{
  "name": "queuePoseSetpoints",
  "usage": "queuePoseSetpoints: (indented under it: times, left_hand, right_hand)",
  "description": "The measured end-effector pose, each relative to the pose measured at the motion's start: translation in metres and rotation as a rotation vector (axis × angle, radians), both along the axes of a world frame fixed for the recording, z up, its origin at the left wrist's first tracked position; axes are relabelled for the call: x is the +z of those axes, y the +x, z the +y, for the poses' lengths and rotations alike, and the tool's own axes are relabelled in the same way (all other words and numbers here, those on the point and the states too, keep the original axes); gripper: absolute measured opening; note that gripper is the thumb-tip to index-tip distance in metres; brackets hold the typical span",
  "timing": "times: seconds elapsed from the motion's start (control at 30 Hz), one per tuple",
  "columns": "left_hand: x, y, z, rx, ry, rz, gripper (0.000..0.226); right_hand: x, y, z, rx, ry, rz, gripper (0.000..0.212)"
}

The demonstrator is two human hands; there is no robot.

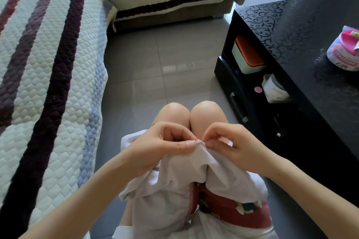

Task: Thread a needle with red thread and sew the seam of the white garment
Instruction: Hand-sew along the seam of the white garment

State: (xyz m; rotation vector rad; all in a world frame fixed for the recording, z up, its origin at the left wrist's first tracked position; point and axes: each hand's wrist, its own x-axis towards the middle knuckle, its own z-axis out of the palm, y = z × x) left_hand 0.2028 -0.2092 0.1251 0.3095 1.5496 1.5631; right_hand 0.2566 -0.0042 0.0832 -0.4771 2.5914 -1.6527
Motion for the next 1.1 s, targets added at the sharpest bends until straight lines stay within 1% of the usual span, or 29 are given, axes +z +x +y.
queuePoseSetpoints:
  times: [0.17, 0.23, 0.3, 0.4, 0.5, 0.57, 0.6, 0.67, 0.73, 0.8, 0.87, 1.0, 1.07, 1.1]
  left_hand:
    - [-0.002, 0.001, 0.003, 0.043, 0.005, 0.049, 0.009]
    - [-0.003, 0.001, 0.004, 0.081, 0.016, 0.063, 0.008]
    - [-0.003, 0.001, 0.003, 0.119, 0.027, 0.059, 0.006]
    - [-0.003, 0.002, 0.006, 0.105, 0.028, 0.045, 0.005]
    - [-0.003, 0.003, 0.01, 0.133, 0.02, 0.026, 0.002]
    - [-0.002, 0.003, 0.012, 0.166, -0.002, 0.04, 0.003]
    - [-0.002, 0.004, 0.013, 0.178, -0.019, 0.053, 0.006]
    - [-0.001, 0.005, 0.015, 0.213, -0.05, 0.075, 0.012]
    - [-0.002, 0.006, 0.016, 0.235, -0.07, 0.088, 0.017]
    - [-0.003, 0.006, 0.017, 0.225, -0.074, 0.096, 0.013]
    - [-0.003, 0.005, 0.017, 0.223, -0.059, 0.092, 0.011]
    - [-0.004, 0.006, 0.016, 0.235, -0.049, 0.069, 0.027]
    - [-0.006, 0.005, 0.016, 0.235, -0.05, 0.023, 0.037]
    - [-0.007, 0.005, 0.015, 0.224, -0.054, -0.003, 0.037]
  right_hand:
    - [-0.008, 0.0, 0.001, -0.056, 0.24, 0.304, 0.024]
    - [-0.011, 0.001, 0.002, -0.084, 0.327, 0.389, 0.026]
    - [-0.012, 0.001, 0.003, -0.098, 0.348, 0.408, 0.023]
    - [-0.007, 0.002, -0.003, -0.058, 0.273, 0.399, 0.021]
    - [-0.001, 0.002, -0.013, -0.034, 0.223, 0.384, 0.024]
    - [0.0, 0.003, -0.013, -0.088, 0.2, 0.324, 0.028]
    - [0.001, 0.006, -0.01, -0.133, 0.227, 0.317, 0.032]
    - [0.003, 0.011, -0.005, -0.225, 0.312, 0.374, 0.036]
    - [0.009, 0.015, -0.004, -0.272, 0.279, 0.454, 0.028]
    - [0.013, 0.014, -0.011, -0.284, 0.253, 0.556, 0.017]
    - [0.011, 0.009, -0.018, -0.29, 0.259, 0.63, 0.013]
    - [0.008, 0.002, -0.021, -0.231, 0.275, 0.766, 0.009]
    - [0.008, 0.003, -0.02, -0.194, 0.343, 0.828, 0.009]
    - [0.008, 0.002, -0.019, -0.182, 0.387, 0.856, 0.01]
